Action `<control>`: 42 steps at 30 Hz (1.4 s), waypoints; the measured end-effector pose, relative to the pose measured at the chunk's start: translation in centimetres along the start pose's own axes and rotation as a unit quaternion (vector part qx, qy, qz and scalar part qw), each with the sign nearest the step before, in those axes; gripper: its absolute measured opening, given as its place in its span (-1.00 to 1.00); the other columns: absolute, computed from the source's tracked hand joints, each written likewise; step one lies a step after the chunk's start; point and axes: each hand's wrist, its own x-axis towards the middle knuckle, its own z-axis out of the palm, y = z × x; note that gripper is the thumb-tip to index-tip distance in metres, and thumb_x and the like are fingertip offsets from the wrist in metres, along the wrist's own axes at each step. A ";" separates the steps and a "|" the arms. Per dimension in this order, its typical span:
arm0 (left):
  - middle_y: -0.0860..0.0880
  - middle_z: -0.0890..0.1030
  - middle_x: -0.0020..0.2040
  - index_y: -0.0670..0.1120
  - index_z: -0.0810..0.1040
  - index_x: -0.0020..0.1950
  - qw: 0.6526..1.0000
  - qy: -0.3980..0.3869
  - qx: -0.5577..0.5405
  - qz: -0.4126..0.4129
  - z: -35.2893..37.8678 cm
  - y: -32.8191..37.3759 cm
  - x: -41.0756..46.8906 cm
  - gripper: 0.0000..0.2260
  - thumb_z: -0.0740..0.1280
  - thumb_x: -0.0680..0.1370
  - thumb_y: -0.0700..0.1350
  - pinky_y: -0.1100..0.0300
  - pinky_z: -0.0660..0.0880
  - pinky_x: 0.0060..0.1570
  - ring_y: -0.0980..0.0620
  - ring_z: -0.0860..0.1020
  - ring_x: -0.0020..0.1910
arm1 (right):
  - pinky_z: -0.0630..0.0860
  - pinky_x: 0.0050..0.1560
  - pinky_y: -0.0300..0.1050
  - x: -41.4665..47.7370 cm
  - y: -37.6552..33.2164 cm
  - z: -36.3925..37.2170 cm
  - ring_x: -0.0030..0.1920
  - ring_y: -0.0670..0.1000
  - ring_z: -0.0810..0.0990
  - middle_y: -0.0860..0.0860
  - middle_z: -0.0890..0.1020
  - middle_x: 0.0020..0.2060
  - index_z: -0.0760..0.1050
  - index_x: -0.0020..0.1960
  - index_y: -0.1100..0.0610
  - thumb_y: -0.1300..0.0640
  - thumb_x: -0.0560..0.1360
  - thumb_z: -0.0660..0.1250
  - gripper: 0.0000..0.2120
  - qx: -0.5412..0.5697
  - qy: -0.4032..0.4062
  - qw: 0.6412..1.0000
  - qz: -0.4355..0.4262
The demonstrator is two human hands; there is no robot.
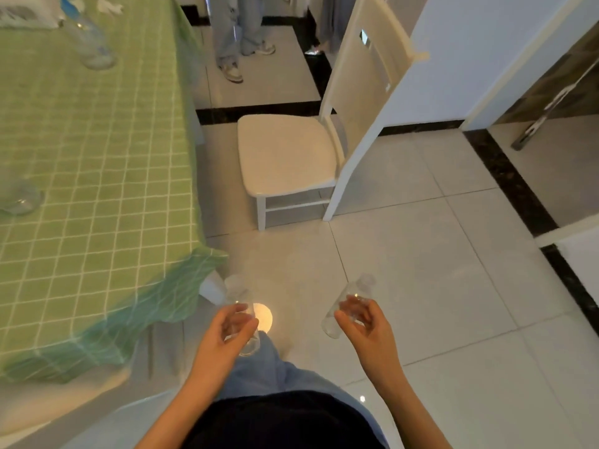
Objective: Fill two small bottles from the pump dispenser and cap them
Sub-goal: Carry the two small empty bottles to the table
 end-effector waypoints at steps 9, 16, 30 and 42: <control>0.00 0.61 -0.08 -0.05 0.50 0.03 0.999 0.035 -0.030 -0.007 1.7 3.3 8.3 -0.79 0.36 0.48 -0.29 0.42 0.50 -0.16 0.11 0.57 -0.06 | 0.49 -0.12 -0.44 10.5 -3.7 1.9 -0.05 -0.27 0.61 -0.04 0.63 0.01 0.48 0.09 0.01 0.21 0.45 0.41 -0.75 0.006 -0.049 0.999 0.002; -0.02 0.59 -0.12 -0.13 0.48 0.05 0.997 0.050 -0.062 -0.003 2.1 7.6 18.4 -0.78 0.33 0.48 -0.37 0.49 0.49 -0.20 0.07 0.55 -0.10 | 0.51 -0.08 -0.43 20.6 -8.0 4.6 -0.02 -0.21 0.62 -0.04 0.62 0.02 0.47 0.07 -0.03 0.20 0.46 0.41 -0.75 -0.023 -0.056 0.998 -0.011; 0.06 0.63 -0.12 0.05 0.52 -0.02 0.984 0.151 -0.096 -0.023 -0.3 13.4 29.4 -0.74 0.36 0.47 -0.31 0.39 0.51 -0.19 0.31 0.60 -0.17 | 0.53 -0.11 -0.37 35.4 -15.8 11.1 -0.11 -0.23 0.63 -0.03 0.65 -0.07 0.51 0.01 0.00 0.26 0.45 0.42 -0.77 -0.021 -0.148 0.988 -0.029; -0.06 0.58 -0.10 -0.17 0.49 0.09 0.919 0.350 -0.181 -0.018 2.3 17.2 34.1 -0.80 0.30 0.50 -0.36 0.53 0.46 -0.22 0.18 0.58 -0.19 | 0.52 -0.10 -0.39 47.6 -21.0 14.7 -0.14 -0.30 0.59 -0.09 0.63 -0.09 0.48 -0.01 -0.03 0.25 0.45 0.42 -0.76 -0.114 -0.324 0.937 -0.065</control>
